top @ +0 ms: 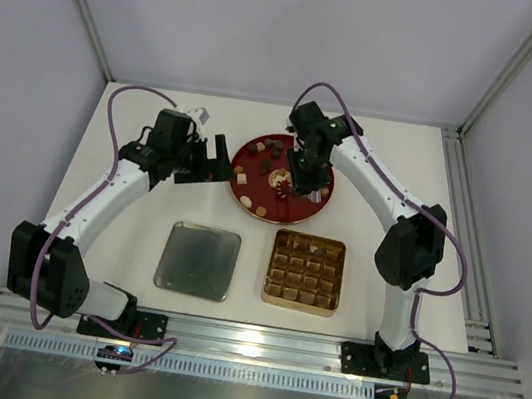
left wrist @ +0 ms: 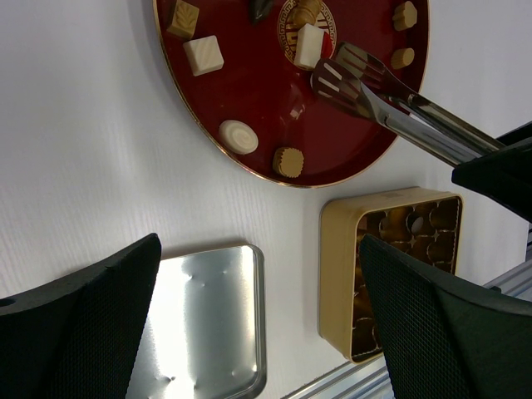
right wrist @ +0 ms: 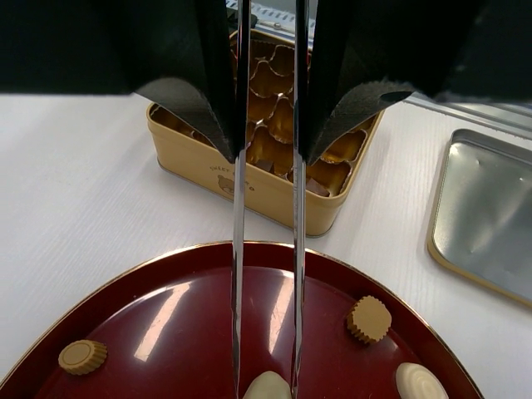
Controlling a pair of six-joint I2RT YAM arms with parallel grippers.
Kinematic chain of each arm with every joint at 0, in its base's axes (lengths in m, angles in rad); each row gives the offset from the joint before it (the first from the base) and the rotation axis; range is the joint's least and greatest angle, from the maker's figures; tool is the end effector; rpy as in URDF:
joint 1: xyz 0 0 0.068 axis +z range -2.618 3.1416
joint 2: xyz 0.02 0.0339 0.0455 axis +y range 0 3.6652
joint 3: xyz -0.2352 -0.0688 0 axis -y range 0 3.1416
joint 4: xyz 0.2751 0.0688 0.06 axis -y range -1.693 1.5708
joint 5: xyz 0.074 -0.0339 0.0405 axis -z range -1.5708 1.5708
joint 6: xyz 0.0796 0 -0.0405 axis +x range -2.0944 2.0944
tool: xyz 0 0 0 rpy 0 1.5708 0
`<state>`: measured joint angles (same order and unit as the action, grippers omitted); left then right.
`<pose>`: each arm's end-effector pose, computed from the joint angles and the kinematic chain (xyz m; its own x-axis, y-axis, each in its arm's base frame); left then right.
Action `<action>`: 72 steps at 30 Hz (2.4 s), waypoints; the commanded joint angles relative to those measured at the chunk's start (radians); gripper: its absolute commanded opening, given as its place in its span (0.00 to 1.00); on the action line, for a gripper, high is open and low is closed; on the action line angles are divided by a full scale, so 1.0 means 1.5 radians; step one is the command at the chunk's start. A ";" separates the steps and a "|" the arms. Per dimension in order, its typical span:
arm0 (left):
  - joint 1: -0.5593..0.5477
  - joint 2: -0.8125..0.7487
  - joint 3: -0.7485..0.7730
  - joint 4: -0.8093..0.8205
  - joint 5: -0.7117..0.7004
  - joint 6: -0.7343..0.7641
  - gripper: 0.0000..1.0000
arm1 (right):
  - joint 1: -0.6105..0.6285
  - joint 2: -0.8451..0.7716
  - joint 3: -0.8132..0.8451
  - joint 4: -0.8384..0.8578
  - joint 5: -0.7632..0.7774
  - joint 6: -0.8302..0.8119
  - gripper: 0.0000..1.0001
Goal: Pack the chocolate
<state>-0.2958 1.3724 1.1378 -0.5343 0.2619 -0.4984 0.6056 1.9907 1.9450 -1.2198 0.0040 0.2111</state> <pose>0.3418 -0.1257 0.2336 -0.8039 -0.2377 -0.5452 0.0857 0.8608 -0.5017 0.3616 0.2500 0.2291 -0.8858 -0.3585 -0.2947 -0.3913 0.9183 0.0593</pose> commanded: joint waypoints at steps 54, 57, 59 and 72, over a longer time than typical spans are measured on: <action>0.004 0.003 0.003 0.019 0.002 -0.002 1.00 | -0.021 -0.080 -0.018 -0.003 0.006 -0.011 0.32; 0.004 0.004 0.003 0.019 0.002 -0.003 1.00 | -0.022 -0.083 -0.019 -0.006 0.007 -0.011 0.33; 0.004 0.004 0.003 0.019 0.003 -0.003 1.00 | -0.023 -0.089 -0.019 -0.009 0.006 -0.012 0.33; 0.004 0.004 0.003 0.019 0.009 -0.004 1.00 | -0.028 -0.147 -0.038 -0.041 -0.020 -0.003 0.33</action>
<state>-0.2955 1.3788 1.1378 -0.5343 0.2623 -0.4984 0.5659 1.8458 1.8862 -1.2594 -0.0113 0.2085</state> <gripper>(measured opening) 0.996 0.362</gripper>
